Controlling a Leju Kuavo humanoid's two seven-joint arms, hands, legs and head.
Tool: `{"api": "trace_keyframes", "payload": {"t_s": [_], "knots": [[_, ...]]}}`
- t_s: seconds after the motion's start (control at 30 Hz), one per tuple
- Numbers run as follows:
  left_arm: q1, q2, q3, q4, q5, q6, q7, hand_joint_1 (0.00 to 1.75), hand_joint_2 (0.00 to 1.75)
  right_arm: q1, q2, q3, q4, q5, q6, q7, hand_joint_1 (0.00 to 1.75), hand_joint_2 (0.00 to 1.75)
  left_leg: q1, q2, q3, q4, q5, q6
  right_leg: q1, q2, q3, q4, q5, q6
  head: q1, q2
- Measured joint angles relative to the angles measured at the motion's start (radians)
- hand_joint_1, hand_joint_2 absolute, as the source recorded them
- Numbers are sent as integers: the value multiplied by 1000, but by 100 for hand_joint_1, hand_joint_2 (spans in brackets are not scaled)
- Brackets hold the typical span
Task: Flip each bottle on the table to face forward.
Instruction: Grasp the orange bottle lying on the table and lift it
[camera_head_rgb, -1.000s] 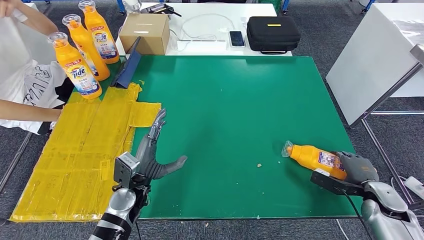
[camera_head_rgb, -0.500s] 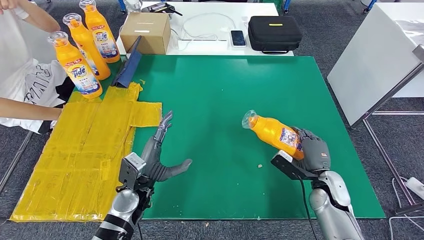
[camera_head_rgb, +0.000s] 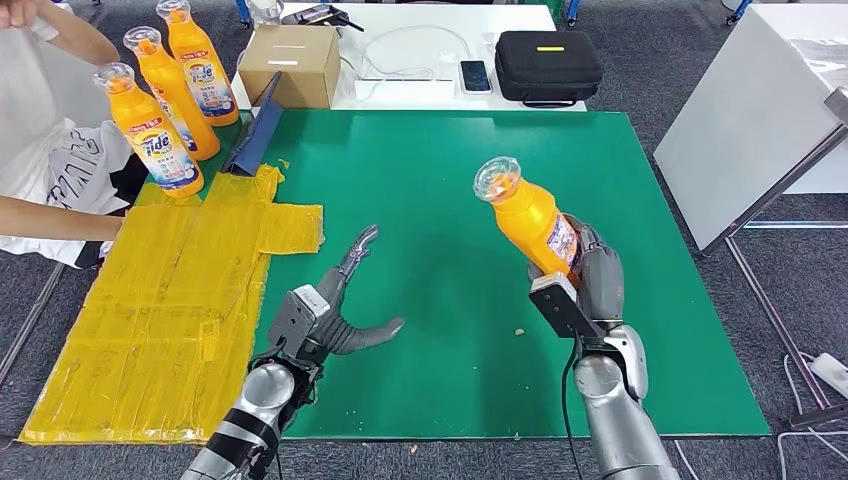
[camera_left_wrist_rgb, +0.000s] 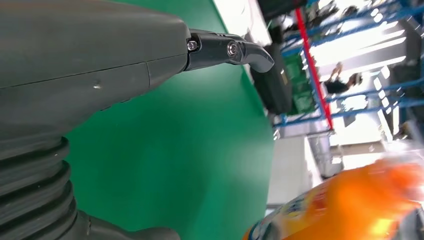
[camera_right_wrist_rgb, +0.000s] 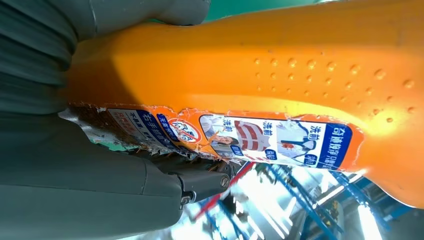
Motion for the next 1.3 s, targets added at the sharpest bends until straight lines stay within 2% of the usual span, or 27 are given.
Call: {"api": "trace_keyframes", "payload": {"t_s": [0.27,0.43,0.63,0.97,1.3], "knots": [[-44,-4,-14,63,9,-31,29,0,175,0,92,35,-4,-113,102,-63,175,175,0,1,-1,0,0,0,0,0,-1,0,0,0,0,0],[-84,-15,-32,91,34,-60,44,0,175,-7,171,100,17,-151,126,-107,175,175,1,1,-1,0,0,0,1,0,-2,0,0,0,0,0],[-128,-24,-35,112,99,-88,68,0,175,-30,234,194,93,-158,149,-118,175,175,1,0,-1,0,0,-1,0,0,-2,0,0,0,0,0],[-166,-18,-17,151,251,-135,88,0,175,-99,284,318,304,-144,131,-131,175,175,1,0,-2,0,0,-1,0,0,-2,0,0,0,0,0],[-153,0,-11,155,282,-131,90,0,175,-157,298,340,461,-184,122,-163,175,175,1,1,-2,0,0,-1,0,0,-3,0,0,-1,0,0]]}}
